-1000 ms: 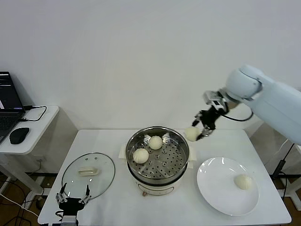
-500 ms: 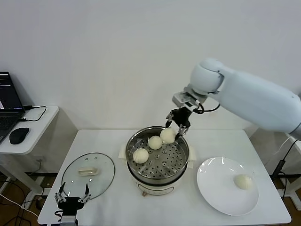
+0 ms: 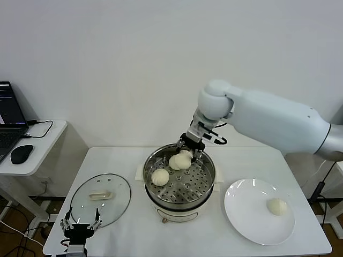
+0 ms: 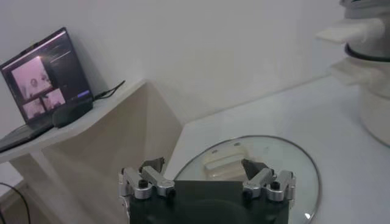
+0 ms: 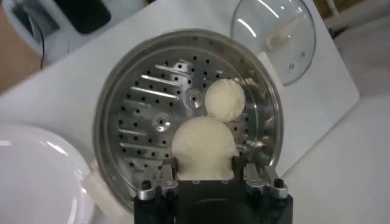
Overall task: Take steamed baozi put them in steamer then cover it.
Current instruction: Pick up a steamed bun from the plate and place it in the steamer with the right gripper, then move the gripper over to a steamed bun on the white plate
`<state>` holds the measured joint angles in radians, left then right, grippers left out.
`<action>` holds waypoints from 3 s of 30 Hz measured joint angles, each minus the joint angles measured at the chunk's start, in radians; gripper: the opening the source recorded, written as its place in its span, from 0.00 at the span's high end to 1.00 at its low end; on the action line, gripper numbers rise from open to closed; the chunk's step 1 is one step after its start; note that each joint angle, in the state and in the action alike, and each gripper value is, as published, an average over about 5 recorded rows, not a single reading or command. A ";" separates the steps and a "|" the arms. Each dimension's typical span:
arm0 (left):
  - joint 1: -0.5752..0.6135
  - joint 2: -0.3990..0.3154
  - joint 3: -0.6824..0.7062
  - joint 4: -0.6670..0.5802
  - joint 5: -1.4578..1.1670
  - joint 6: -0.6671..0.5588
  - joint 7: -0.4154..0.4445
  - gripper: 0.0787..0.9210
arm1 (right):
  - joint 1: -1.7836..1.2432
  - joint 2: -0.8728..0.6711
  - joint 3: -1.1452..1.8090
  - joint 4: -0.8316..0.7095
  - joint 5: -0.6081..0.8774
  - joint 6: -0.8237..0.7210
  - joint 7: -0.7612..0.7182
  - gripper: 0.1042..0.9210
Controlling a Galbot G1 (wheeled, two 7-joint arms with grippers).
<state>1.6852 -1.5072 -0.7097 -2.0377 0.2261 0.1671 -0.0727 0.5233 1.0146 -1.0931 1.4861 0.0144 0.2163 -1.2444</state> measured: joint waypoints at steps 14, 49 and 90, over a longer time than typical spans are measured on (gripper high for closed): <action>-0.014 0.001 -0.010 0.011 -0.007 0.005 0.013 0.12 | -0.066 0.028 -0.030 0.025 -0.131 0.191 0.071 0.44; -0.025 -0.005 -0.001 0.031 -0.011 0.004 0.009 0.12 | -0.137 0.059 -0.062 0.064 -0.234 0.307 0.104 0.44; -0.021 0.026 0.022 -0.002 -0.038 0.020 0.047 0.12 | 0.083 -0.309 -0.048 0.102 0.277 -0.475 0.038 0.12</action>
<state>1.6647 -1.4816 -0.6874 -2.0395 0.1880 0.1872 -0.0260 0.6059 0.7057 -1.1414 1.5882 0.2911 -0.2592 -1.2062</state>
